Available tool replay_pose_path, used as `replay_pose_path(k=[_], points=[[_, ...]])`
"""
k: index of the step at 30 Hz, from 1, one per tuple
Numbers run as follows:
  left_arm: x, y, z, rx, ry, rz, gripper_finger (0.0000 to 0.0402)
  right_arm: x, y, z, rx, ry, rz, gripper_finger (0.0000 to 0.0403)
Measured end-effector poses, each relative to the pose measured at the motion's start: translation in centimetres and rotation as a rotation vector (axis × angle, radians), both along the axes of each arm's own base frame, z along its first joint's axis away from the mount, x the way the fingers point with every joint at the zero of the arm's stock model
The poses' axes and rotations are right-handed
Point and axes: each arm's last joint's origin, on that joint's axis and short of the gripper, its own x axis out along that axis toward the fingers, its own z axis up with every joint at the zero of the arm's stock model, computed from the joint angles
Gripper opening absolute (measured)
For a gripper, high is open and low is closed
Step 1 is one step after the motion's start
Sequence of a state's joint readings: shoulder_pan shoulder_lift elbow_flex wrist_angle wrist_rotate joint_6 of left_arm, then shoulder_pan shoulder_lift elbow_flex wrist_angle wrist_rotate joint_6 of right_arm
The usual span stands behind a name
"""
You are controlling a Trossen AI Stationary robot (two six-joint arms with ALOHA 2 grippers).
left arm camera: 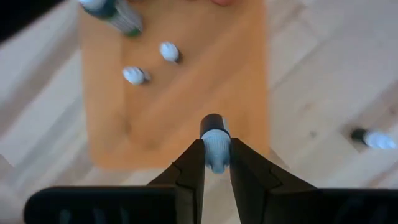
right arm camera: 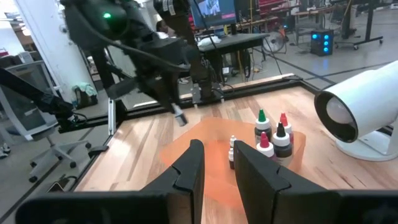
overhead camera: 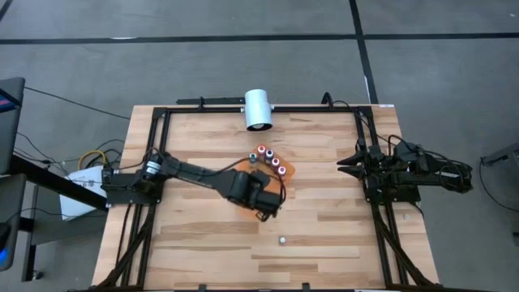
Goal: Pick & Place food coloring
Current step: Put the small violet food coloring bottle into the orange bin
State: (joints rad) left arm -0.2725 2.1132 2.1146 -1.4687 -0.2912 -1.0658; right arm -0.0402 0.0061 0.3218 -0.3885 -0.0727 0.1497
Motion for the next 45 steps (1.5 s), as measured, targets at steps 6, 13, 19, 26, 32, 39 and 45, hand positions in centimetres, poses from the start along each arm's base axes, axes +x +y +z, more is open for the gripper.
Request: replay_pose_path(k=[6, 13, 19, 26, 32, 39, 45], points=[[0.2, 2.4, -1.7, 0.084, 0.075, -0.015, 0.0050, 0.0, 0.0, 0.0, 0.000, 0.000, 0.000, 0.0075], [0.5, 3.5, -5.4, 0.091, 0.133, -0.040, 0.0050, 0.0, 0.0, 0.0, 0.000, 0.000, 0.000, 0.0075], [0.1, 3.5, -8.5, 0.060, 0.168, -0.062, 0.0050, 0.0, 0.0, 0.0, 0.000, 0.000, 0.001, 0.0075], [-1.0, 3.6, -10.5, 0.042, 0.251, -0.058, 0.0050, 0.0, 0.0, 0.0, 0.000, 0.000, 0.000, 0.0075], [-1.5, 3.7, -11.9, 0.029, 0.287, -0.077, 0.0050, 0.0, 0.0, 0.0, 0.001, 0.000, 0.001, 0.0075], [-1.7, 3.9, -12.1, 0.068, 0.296, -0.078, 0.0050, 0.0, 0.0, 0.0, 0.008, 0.000, -0.001, 0.0075], [-1.6, 3.9, -12.1, 0.074, 0.302, -0.104, 0.0052, 0.0, 0.0, 0.0, 0.008, 0.000, -0.001, 0.0075]])
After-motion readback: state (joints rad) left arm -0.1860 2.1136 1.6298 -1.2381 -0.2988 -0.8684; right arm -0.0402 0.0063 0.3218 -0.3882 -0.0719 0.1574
